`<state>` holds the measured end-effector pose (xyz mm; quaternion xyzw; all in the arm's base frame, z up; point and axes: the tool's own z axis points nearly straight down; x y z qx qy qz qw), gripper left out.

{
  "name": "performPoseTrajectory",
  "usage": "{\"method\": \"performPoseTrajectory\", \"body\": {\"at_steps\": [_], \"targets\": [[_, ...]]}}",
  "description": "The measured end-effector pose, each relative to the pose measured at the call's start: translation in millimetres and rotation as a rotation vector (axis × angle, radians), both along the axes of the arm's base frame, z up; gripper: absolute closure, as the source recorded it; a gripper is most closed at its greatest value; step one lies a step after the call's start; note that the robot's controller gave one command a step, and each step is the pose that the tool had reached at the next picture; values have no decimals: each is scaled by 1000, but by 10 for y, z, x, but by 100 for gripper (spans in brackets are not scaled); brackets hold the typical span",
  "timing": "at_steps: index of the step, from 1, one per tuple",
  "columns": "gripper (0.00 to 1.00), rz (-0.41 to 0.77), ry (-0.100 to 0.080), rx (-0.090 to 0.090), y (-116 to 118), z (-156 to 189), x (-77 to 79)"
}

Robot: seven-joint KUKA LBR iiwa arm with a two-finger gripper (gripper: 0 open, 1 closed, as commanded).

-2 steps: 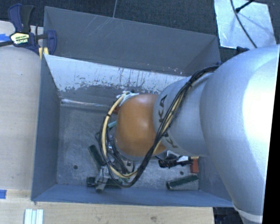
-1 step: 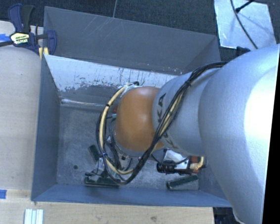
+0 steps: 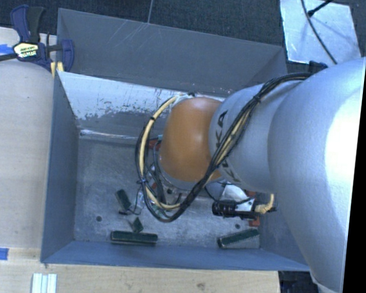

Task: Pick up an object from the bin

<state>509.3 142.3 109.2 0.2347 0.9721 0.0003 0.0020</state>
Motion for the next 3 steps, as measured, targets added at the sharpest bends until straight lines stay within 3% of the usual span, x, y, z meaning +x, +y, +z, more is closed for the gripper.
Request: {"method": "performPoseTrajectory", "body": {"at_steps": [1, 2, 3], "targets": [[0, -66, -2, 2, 91, -387, -106], [0, -66, -3, 2, 91, -375, -92], [100, -68, -6, 2, 87, -367, -77]]}}
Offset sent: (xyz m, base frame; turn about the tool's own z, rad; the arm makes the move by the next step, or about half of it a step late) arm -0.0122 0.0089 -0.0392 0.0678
